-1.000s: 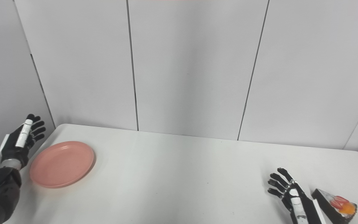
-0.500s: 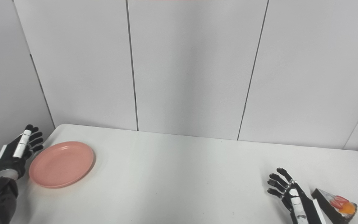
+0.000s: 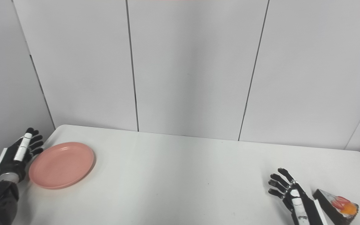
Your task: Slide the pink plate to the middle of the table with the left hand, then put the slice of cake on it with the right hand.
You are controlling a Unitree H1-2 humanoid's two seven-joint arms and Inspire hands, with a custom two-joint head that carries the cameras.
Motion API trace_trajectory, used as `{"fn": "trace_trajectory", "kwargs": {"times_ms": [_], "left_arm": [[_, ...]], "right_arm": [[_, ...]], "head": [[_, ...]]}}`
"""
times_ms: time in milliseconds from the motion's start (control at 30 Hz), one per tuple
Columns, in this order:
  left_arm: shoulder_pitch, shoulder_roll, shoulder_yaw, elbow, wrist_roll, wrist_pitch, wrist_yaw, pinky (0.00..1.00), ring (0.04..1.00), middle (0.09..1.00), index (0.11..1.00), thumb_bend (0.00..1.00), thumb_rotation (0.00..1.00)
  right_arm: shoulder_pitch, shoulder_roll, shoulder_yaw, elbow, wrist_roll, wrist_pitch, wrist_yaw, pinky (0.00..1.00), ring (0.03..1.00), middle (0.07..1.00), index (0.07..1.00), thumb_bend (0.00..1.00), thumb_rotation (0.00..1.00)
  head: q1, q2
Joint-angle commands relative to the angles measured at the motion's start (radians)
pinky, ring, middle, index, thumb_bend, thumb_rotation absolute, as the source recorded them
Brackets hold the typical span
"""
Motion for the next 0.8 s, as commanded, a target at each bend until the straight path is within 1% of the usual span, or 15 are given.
{"fn": "trace_trajectory", "kwargs": {"times_ms": [0,67,133,200,267,367,433,500,600,767], "left_arm": [[-0.019,-0.009,-0.009,-0.027,0.001,-0.023,-0.025,0.74,0.775,0.781,0.741,0.82,0.75],[-0.018,-0.027,-0.018,-0.045,0.009,-0.023,-0.032,0.73,0.773,0.778,0.737,0.81,0.76],[-0.018,-0.04,-0.028,-0.059,0.014,-0.023,-0.035,0.72,0.768,0.776,0.738,0.84,0.77],[-0.021,-0.048,-0.031,-0.062,0.007,-0.023,-0.044,0.71,0.765,0.774,0.736,0.85,0.76],[-0.022,-0.062,-0.033,-0.075,0.001,-0.022,-0.056,0.75,0.764,0.775,0.735,0.84,0.77],[-0.017,-0.085,-0.04,-0.101,0.003,-0.023,-0.066,0.75,0.769,0.776,0.744,0.82,0.79],[-0.015,-0.096,-0.048,-0.111,0.008,-0.022,-0.063,0.72,0.765,0.775,0.737,0.82,0.79],[-0.013,-0.104,-0.061,-0.115,0.017,-0.02,-0.065,0.72,0.775,0.784,0.736,0.81,0.81],[-0.009,-0.115,-0.077,-0.113,0.022,-0.021,-0.081,0.75,0.797,0.796,0.763,0.79,0.82],[0.0,-0.132,-0.093,-0.119,0.016,-0.02,-0.083,0.76,0.805,0.809,0.781,0.78,0.81]], "right_arm": [[0.135,0.063,0.025,0.095,0.002,0.002,-0.006,0.73,0.783,0.798,0.855,0.9,0.9],[0.135,0.065,0.026,0.091,-0.002,0.003,-0.009,0.73,0.783,0.797,0.853,0.9,0.9],[0.136,0.067,0.027,0.086,-0.004,0.007,-0.012,0.73,0.784,0.798,0.853,0.91,0.9],[0.136,0.069,0.028,0.084,-0.007,0.008,-0.015,0.73,0.781,0.797,0.852,0.9,0.9],[0.137,0.072,0.028,0.079,-0.01,0.012,-0.02,0.72,0.777,0.794,0.852,0.91,0.9],[0.139,0.073,0.031,0.069,-0.015,0.019,-0.025,0.72,0.777,0.794,0.851,0.92,0.9],[0.14,0.074,0.033,0.064,-0.016,0.022,-0.027,0.73,0.779,0.799,0.854,0.91,0.91],[0.141,0.075,0.034,0.059,-0.017,0.026,-0.029,0.72,0.777,0.797,0.851,0.92,0.9],[0.143,0.075,0.039,0.051,-0.023,0.031,-0.034,0.73,0.783,0.801,0.857,0.91,0.92],[0.143,0.076,0.04,0.053,-0.024,0.031,-0.036,0.73,0.781,0.799,0.854,0.91,0.91]], "head": [[-0.001,0.002],[-0.004,0.003],[-0.007,0.003],[-0.009,0.003],[-0.011,0.005],[-0.014,0.008],[-0.016,0.01],[-0.018,0.011],[-0.02,0.013],[-0.027,0.015]]}}
